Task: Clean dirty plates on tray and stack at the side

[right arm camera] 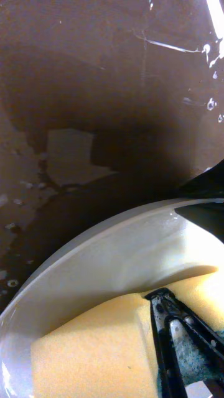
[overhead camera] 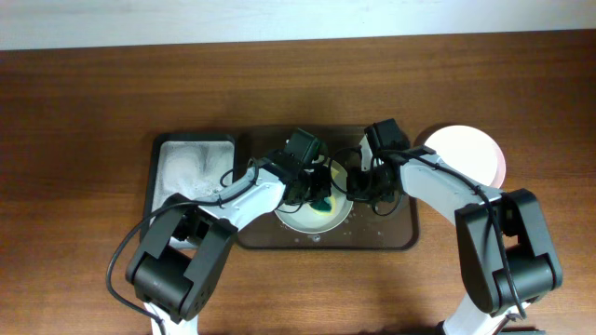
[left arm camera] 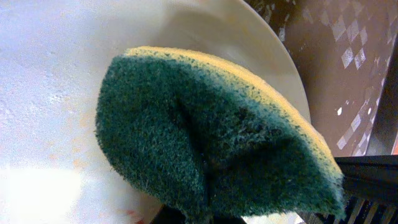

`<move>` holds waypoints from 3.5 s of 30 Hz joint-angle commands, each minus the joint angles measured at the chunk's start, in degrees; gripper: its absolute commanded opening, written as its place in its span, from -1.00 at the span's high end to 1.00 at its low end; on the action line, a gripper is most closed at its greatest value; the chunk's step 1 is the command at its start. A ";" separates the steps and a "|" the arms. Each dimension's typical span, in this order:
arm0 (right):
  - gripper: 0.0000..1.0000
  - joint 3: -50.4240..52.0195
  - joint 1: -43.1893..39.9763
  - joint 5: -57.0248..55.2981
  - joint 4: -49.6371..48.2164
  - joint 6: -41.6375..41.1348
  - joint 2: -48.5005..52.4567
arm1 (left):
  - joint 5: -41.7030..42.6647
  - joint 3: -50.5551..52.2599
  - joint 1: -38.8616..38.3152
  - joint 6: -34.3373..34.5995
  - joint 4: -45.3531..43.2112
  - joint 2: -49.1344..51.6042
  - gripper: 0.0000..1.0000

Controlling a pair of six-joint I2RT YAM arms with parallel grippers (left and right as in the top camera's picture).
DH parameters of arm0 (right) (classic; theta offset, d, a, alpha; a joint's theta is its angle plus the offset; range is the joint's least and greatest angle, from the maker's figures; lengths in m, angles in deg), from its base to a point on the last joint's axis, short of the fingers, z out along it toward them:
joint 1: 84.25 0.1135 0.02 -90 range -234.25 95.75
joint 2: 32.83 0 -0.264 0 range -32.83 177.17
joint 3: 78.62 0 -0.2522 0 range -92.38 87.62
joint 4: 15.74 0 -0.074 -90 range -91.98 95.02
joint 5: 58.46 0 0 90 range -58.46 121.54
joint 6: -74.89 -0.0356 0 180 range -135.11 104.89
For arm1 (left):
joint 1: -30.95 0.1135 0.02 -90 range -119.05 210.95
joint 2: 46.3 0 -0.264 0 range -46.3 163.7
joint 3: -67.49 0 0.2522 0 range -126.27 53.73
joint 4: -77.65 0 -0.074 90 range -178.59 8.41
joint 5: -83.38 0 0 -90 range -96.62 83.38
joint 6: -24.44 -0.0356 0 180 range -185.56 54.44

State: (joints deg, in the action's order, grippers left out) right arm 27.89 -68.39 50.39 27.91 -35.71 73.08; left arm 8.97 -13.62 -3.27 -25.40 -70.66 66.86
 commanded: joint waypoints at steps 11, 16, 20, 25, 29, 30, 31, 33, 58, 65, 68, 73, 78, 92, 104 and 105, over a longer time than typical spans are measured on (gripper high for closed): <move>0.92 0.57 0.68 -4.33 0.39 0.87 0.81 | -17.40 0.48 4.02 -4.48 10.99 1.49 1.00; 0.92 0.57 0.68 -4.35 0.55 0.87 0.81 | -2.23 0.48 2.93 -6.88 18.21 0.31 1.00; 0.92 0.57 0.68 -4.33 0.52 0.87 0.81 | 2.58 0.50 0.50 -7.30 13.88 0.33 1.00; 0.92 0.57 0.68 -4.33 0.59 0.87 0.81 | -2.43 0.50 -1.07 -4.87 6.71 0.35 1.00; 0.92 0.57 0.68 -4.33 0.57 0.87 0.81 | -6.80 0.50 -1.03 -2.86 1.97 0.39 0.88; 0.92 0.57 0.68 -4.33 0.57 0.87 0.81 | -7.65 0.50 -0.85 -2.86 0.92 0.39 0.87; 0.92 0.57 0.68 -4.33 0.59 0.87 0.81 | -8.74 0.50 -0.59 -2.86 0.28 0.39 0.88; 0.92 0.57 0.68 -4.33 0.63 0.87 0.81 | -12.66 0.50 -0.22 -2.86 0.22 0.39 0.98; 0.92 -2.67 0.63 -5.20 2.82 3.39 -1.75 | -16.90 0.48 11.04 -11.37 19.54 -19.28 1.00; 0.92 -12.83 0.70 -19.71 15.02 7.04 -8.37 | -16.90 0.57 22.67 -25.07 26.77 -19.37 1.00; 0.92 -15.04 0.70 -22.97 17.29 9.05 -9.81 | -16.92 0.76 25.29 -28.15 26.71 -19.17 1.00; 0.92 -19.52 1.36 -34.34 22.47 9.92 -11.41 | -16.87 0.76 29.46 -28.30 26.47 -17.16 1.00; 0.92 -22.47 5.18 -47.67 25.42 9.88 -11.91 | -16.90 0.76 30.64 -29.92 25.09 -13.49 1.00; 0.92 -22.91 19.80 -78.49 25.81 9.81 -11.91 | -16.90 0.76 30.69 -33.20 20.39 -7.10 -0.53; 0.92 -22.91 9.66 -69.99 25.22 0.28 -14.56 | -16.87 -0.31 30.69 -30.38 23.26 -16.33 -0.87; 0.92 -22.91 7.76 -69.05 25.00 0.11 -14.99 | -16.87 -0.31 30.69 -30.38 23.78 -16.76 -0.93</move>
State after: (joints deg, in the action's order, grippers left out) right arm 6.28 -55.45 -21.83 53.40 -31.69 61.74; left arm -7.57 -13.12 27.22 -56.74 -48.08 54.30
